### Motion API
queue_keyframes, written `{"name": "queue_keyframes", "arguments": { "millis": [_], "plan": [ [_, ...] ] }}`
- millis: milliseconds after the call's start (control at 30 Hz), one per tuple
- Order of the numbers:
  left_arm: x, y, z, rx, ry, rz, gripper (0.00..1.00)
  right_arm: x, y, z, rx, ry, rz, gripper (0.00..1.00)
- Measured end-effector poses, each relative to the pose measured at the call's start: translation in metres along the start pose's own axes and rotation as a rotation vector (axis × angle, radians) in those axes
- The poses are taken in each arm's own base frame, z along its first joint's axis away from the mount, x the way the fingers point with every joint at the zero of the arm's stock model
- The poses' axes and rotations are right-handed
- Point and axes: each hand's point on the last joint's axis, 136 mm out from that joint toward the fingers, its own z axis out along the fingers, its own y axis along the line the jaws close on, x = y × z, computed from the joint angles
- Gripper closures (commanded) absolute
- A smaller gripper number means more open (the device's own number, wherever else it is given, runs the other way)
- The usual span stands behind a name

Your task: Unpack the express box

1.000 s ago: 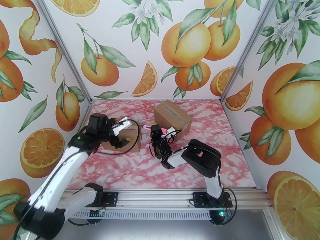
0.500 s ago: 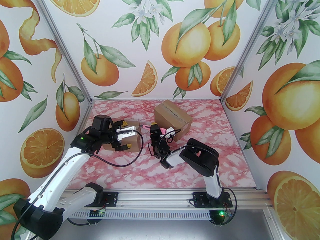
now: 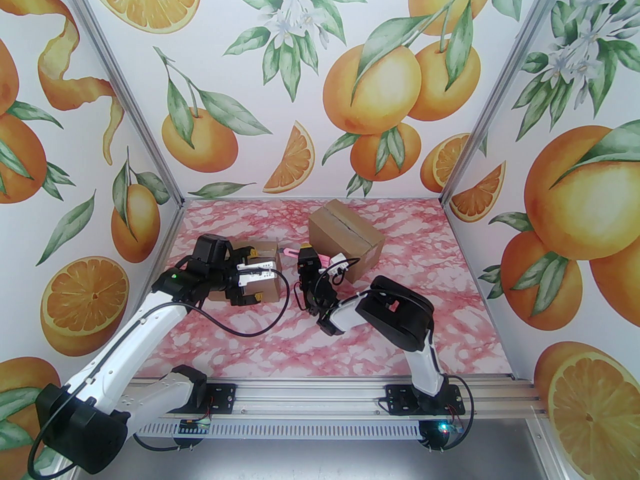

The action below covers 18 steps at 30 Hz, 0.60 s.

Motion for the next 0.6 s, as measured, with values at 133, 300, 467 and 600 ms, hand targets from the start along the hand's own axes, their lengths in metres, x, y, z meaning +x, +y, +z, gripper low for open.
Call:
{"name": "queue_keyframes", "arguments": {
  "millis": [133,300,467,600],
  "plan": [
    [0.004,0.006,0.011,-0.019,0.008,0.014,0.00,0.000,0.000,0.000,0.000,0.001,0.000,1.00],
    [0.004,0.019,0.020,-0.057,-0.001,0.031,0.00,0.001,0.000,0.000,-0.001,0.009,0.000,1.00],
    [0.009,0.031,0.019,-0.101,-0.006,0.020,0.00,0.007,-0.001,-0.001,0.002,0.035,-0.001,1.00],
    [0.012,0.038,0.018,-0.119,-0.014,0.004,0.00,0.014,-0.001,-0.004,0.003,0.059,0.010,1.00]
  ]
}}
